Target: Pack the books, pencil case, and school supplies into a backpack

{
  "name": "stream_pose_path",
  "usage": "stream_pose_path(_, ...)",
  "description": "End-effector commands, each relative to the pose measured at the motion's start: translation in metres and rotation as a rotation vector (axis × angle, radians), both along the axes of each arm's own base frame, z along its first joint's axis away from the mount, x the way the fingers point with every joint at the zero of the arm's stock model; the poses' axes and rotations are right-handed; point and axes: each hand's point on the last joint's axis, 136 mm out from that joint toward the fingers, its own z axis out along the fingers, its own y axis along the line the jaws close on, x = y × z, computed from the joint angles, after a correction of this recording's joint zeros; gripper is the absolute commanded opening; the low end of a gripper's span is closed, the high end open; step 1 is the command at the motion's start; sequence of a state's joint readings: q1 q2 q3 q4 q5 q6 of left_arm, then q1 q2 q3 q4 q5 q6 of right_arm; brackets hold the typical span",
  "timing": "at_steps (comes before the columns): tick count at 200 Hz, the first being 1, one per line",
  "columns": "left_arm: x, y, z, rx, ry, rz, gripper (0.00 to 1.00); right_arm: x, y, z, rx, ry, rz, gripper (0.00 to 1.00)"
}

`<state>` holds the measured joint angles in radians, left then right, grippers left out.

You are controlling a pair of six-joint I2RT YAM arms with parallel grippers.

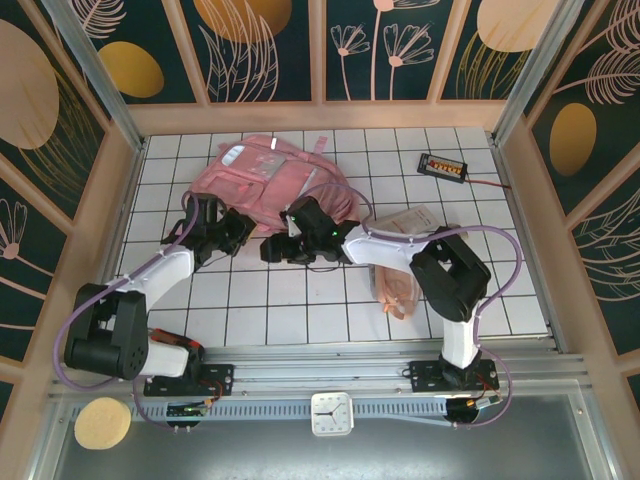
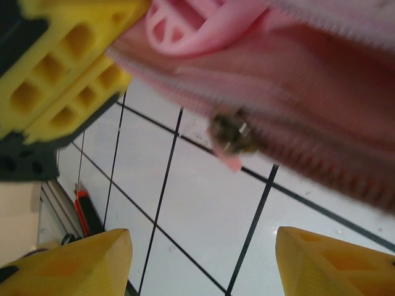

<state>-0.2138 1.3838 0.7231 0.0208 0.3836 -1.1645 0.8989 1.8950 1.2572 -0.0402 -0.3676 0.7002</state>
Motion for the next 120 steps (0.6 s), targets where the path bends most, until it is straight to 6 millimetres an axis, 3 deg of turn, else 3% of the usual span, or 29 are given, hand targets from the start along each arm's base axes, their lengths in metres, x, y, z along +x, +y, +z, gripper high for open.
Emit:
stream_pose_path(1,0.001,-0.01,0.03,-0.066,-0.081,-0.01,0.0,0.021,0.004,0.011,0.04,-0.01,-0.089,0.61)
stream_pose_path(39,-0.005,-0.011,0.027,-0.071,-0.076,-0.008,0.0,0.03,0.001,0.013,0.042,-0.014,-0.129,0.47)
stream_pose_path(71,-0.007,-0.013,0.024,-0.075,-0.071,-0.007,0.0,0.035,0.002,0.016,0.048,-0.016,-0.132,0.41)
stream_pose_path(104,-0.009,-0.014,0.022,-0.079,-0.066,-0.005,0.0,0.037,0.003,0.012,0.051,-0.007,-0.133,0.22)
stream_pose_path(120,-0.01,-0.014,0.022,-0.086,-0.063,-0.004,0.0,0.039,0.004,0.011,0.054,-0.011,-0.135,0.21)
